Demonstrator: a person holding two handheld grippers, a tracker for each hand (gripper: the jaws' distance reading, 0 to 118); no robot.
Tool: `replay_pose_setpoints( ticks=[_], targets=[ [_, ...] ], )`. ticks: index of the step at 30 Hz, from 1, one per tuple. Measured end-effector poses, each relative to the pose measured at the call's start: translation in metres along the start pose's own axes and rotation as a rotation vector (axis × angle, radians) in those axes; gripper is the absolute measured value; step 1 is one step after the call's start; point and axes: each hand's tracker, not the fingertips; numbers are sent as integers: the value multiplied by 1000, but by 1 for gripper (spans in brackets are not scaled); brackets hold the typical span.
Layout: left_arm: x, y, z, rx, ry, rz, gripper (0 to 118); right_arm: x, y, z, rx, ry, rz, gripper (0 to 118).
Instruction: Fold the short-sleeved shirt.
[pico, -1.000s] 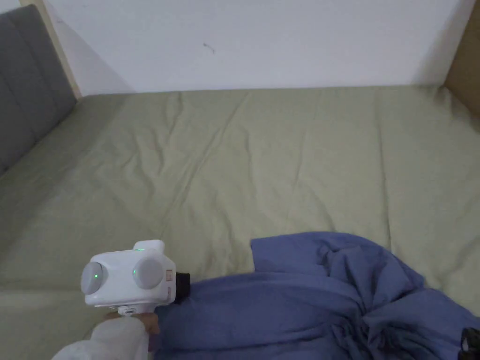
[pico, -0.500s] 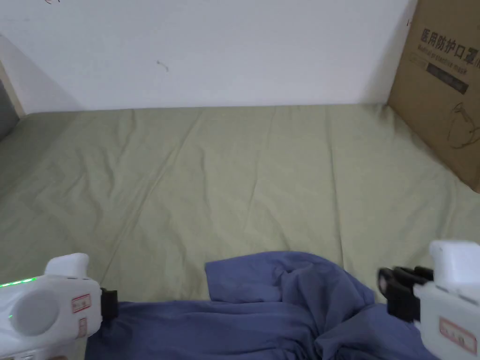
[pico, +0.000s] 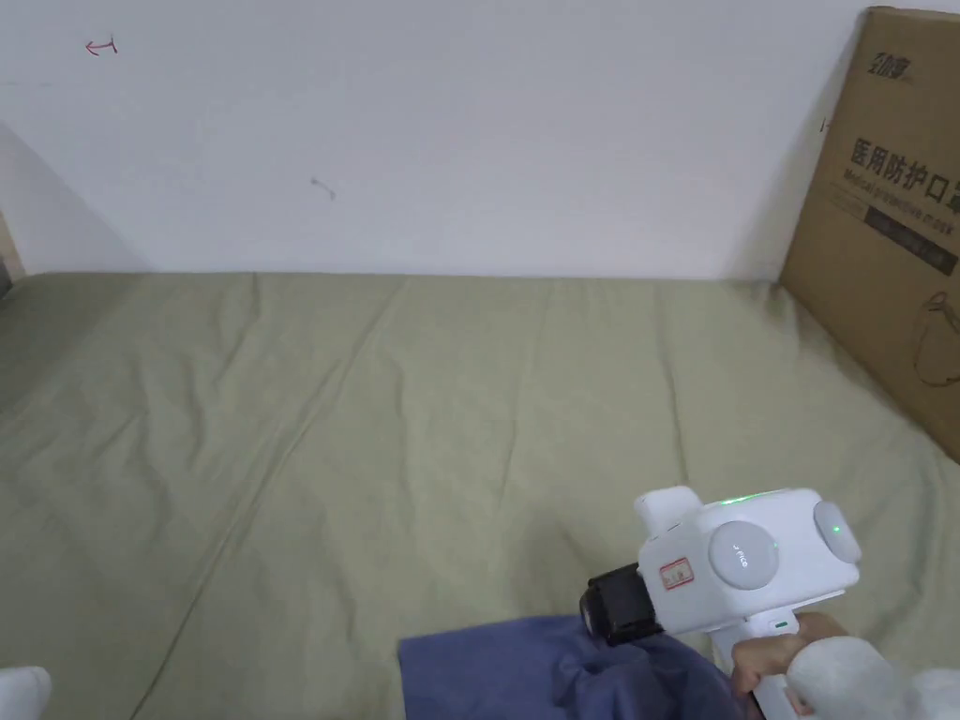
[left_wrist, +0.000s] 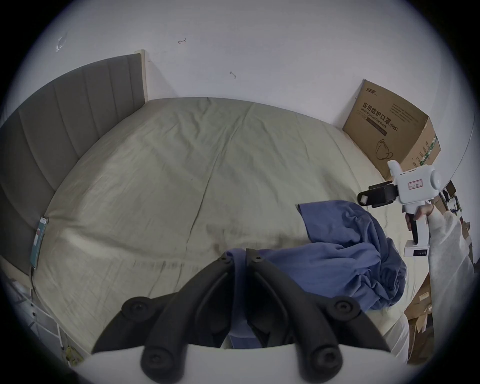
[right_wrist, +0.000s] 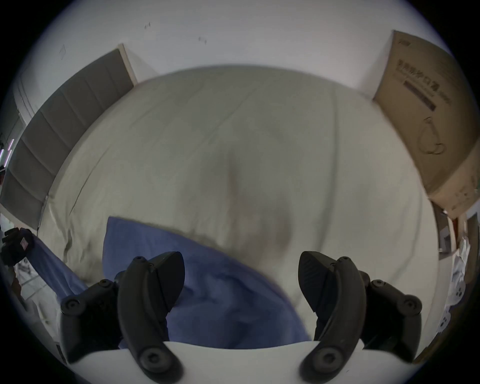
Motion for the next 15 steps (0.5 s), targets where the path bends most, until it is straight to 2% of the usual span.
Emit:
replay_pose_setpoints(
  ticks=[2, 3, 4, 6, 7, 8, 9, 10, 11, 12, 15],
  targets=[
    [-4, -3, -6, -9, 3, 1, 6, -9, -2, -18, -44, 4, 68, 93],
    [-5, -4, -8, -10, 4, 1, 6, -12, -4, -31, -91, -48, 96, 86],
    [-5, -5, -9, -16, 5, 6, 6, -13, -6, -43, -150, -109, 91, 83],
    [-8, -9, -10, -20, 0, 14, 6, -12, -6, -40, -95, -73, 49, 79],
    [-8, -9, -11, -25, 0, 16, 6, -12, -6, -35, -98, -74, 41, 68],
    [-9, -9, -11, -28, 1, 15, 6, -12, -5, -31, -92, -68, 42, 52],
    [-10, -9, -10, -29, 1, 16, 6, -10, -3, -27, -89, -69, 40, 13],
    [-10, -8, -9, -32, 5, 20, 6, -9, -3, -23, -81, -91, 34, 2],
    [-10, -7, -8, -29, 10, 26, 6, -6, -3, -17, -62, -98, -4, 2],
    [-10, -5, -6, -21, 10, 30, 6, -2, -3, -14, -71, -54, -48, 2],
    [-9, 3, 2, -8, -2, 34, 6, 1, -6, 1, -59, -41, -104, 2]
  ],
)
